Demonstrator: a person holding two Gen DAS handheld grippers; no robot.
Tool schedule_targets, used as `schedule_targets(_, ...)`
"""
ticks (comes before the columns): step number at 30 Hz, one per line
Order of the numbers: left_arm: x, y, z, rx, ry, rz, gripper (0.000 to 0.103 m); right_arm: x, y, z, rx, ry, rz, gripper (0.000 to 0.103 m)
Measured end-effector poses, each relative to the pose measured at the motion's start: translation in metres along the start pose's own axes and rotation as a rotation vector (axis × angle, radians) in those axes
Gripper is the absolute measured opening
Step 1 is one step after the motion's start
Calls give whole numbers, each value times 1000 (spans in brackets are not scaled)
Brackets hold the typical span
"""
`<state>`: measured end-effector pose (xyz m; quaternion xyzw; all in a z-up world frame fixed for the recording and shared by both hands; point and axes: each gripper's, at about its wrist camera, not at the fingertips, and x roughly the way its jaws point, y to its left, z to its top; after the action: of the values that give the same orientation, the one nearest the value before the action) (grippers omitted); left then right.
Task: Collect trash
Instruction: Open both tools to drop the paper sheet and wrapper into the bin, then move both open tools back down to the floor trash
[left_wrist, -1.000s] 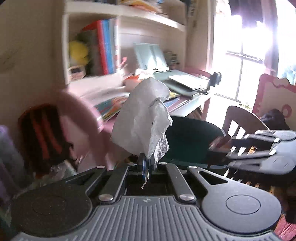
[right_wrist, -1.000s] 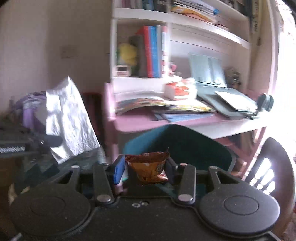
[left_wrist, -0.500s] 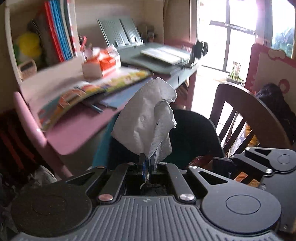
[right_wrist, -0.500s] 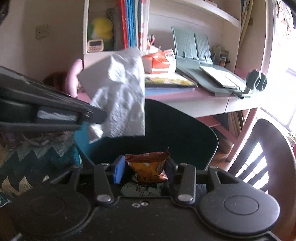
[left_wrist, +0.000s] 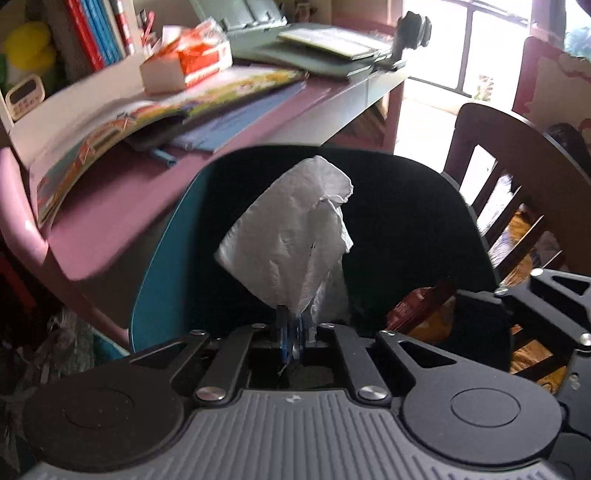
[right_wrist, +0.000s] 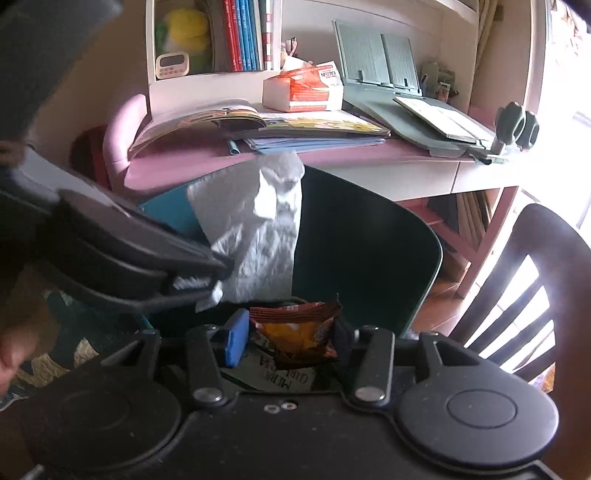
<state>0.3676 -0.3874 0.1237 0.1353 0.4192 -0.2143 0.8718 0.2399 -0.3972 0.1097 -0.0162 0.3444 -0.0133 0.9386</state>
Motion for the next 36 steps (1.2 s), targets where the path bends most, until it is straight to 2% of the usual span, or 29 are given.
schedule_targets(2, 3, 1, -1, -6, 13, -4, 14, 1, 0, -1, 10, 3, -5, 48)
schedule_targets(4, 3, 1, -2, -11, 14, -3, 31, 2, -1, 0, 15, 4, -11, 48)
schedule_targets(8, -4, 4, -4, -22, -9, 7, 45, -1, -2, 0, 22, -2, -29, 49)
schedule_targets(10, -11, 8, -4, -40, -27, -2, 62, -4, -4, 0, 36, -3, -24, 51)
schedule_targets(12, -21, 10, -5, -47, -55, 1, 67, -8, -5, 1, 49, -7, -13, 54)
schedule_targets(16, -41, 11, -10, -45, -91, -8, 68, -23, -2, 2, 50, -34, -31, 57)
schedule_targets(19, -58, 11, -16, -45, -118, -6, 76, -35, 2, 1, 49, -47, -28, 58)
schedule_targets(22, -77, 15, -25, -47, -145, -10, 76, -49, 9, 0, 48, -62, -15, 59)
schedule_targets(26, -102, 25, -40, -60, -176, -10, 76, -69, 21, -1, 43, -86, 23, 60)
schedule_targets(28, -116, 32, -50, -68, -197, -5, 81, -78, 27, -1, 37, -95, 37, 60)
schedule_targets(36, -165, 65, -99, -100, -251, 26, 81, -107, 59, -5, 7, -116, 117, 62)
